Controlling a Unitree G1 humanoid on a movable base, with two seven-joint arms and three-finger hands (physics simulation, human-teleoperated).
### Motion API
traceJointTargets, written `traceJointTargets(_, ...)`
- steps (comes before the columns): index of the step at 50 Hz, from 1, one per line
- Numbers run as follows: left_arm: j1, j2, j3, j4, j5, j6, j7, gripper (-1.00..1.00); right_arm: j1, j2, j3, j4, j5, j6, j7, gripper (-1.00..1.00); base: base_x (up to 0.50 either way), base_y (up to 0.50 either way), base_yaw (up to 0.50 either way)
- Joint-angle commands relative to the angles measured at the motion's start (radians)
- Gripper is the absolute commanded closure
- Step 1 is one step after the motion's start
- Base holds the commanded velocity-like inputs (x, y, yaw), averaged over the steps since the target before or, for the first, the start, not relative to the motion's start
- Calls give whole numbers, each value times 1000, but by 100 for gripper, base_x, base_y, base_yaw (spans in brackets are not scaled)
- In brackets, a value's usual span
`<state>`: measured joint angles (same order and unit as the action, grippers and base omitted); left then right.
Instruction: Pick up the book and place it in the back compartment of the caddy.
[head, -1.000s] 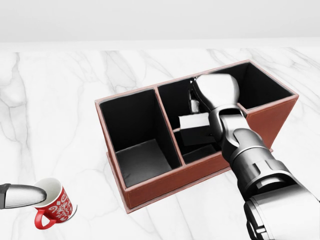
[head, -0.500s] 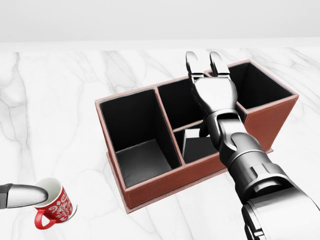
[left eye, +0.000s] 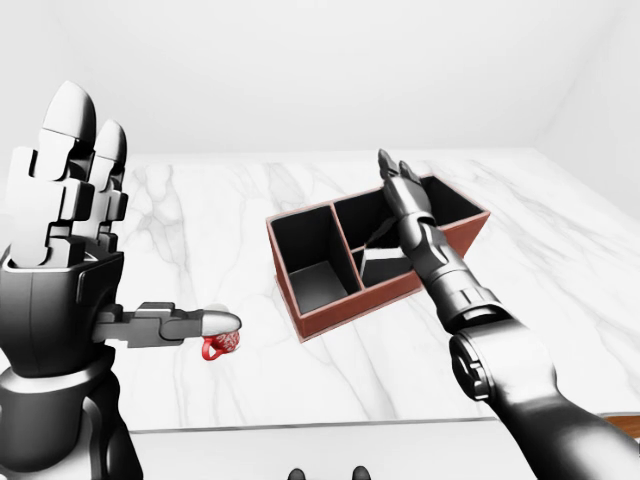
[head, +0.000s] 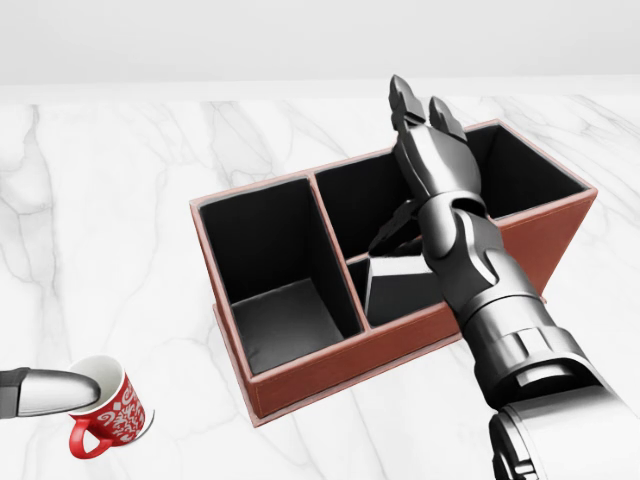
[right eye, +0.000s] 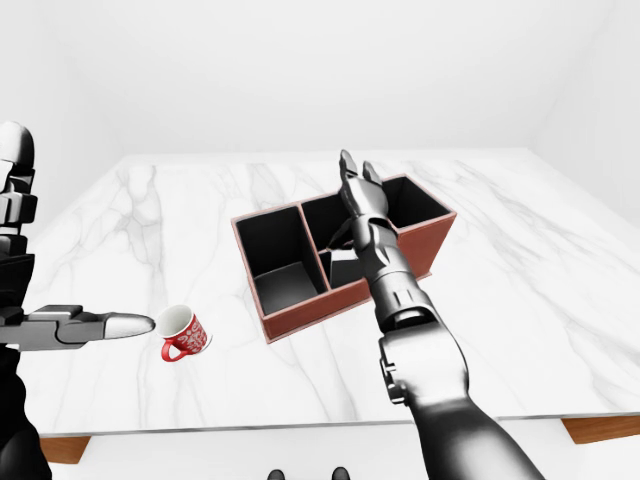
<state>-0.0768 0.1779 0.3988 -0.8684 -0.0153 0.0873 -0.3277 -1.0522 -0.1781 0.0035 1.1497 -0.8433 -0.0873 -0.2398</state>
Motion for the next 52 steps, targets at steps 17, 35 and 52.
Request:
traceJointTargets(17, -19, 6, 3, -76, -2, 0, -3, -95, 271, -13, -102, -1188, 636, 175, 383, -100, 0, 0, 0)
traceJointTargets(35, -32, 11, 18, -121, -9, 0, -8, -95, 390, -65, -153, -1496, 753, 175, 375, -100, 0, 0, 0)
traceJointTargets(52, -59, 47, 55, -179, -66, 0, 12, -95, 466, -128, -237, -1790, 912, 175, 345, -100, 0, 0, 0)
